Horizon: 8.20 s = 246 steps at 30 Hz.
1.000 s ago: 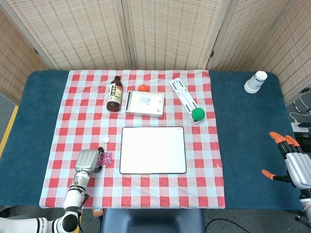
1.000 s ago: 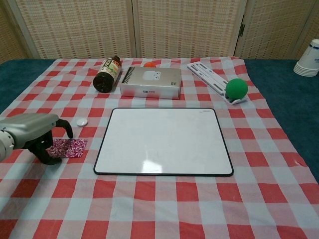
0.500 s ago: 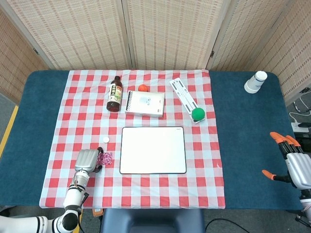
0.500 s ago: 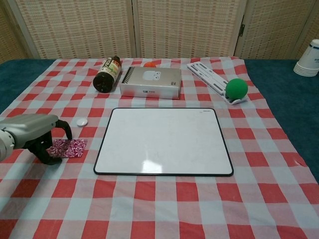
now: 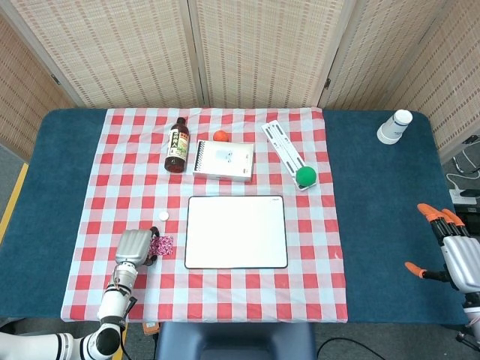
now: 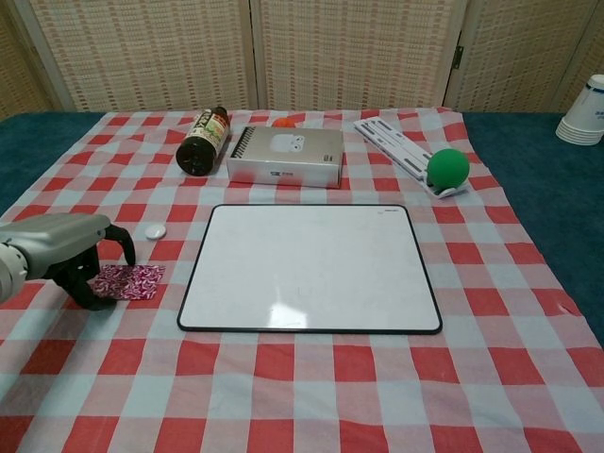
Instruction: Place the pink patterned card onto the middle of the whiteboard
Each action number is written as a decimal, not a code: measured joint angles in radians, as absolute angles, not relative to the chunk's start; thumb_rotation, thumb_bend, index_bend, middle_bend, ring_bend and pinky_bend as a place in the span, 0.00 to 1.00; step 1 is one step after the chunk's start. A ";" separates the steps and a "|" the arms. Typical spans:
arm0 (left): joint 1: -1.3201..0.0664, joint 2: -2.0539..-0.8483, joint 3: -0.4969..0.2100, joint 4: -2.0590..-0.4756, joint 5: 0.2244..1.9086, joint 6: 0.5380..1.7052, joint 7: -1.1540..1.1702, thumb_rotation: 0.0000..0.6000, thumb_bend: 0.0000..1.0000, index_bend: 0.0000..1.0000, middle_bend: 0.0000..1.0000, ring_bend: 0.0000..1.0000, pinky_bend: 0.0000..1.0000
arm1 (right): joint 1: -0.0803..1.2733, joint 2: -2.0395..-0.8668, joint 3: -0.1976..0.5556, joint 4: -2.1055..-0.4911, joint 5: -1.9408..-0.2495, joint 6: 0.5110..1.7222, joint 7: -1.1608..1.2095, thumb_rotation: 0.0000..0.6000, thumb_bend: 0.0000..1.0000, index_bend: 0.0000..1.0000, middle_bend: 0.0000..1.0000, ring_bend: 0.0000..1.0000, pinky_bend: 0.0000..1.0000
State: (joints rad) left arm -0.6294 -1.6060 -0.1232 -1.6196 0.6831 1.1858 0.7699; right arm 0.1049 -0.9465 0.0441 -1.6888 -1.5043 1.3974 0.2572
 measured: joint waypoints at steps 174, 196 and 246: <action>-0.878 -1.764 -0.332 -1.364 0.521 1.125 0.864 1.00 0.35 0.49 1.00 1.00 1.00 | 0.136 -0.952 0.055 -1.682 -1.439 1.312 0.220 1.00 0.00 0.05 0.08 0.00 0.07; -1.117 -2.019 -0.386 -1.275 0.497 1.127 0.967 1.00 0.35 0.48 1.00 1.00 1.00 | 0.116 -0.940 0.053 -1.670 -1.461 1.351 0.272 1.00 0.00 0.05 0.08 0.00 0.07; -1.000 -1.885 -0.343 -1.483 0.596 1.260 0.894 1.00 0.29 0.39 0.76 0.84 0.91 | 0.119 -0.935 0.051 -1.664 -1.473 1.344 0.298 1.00 0.00 0.05 0.08 0.00 0.07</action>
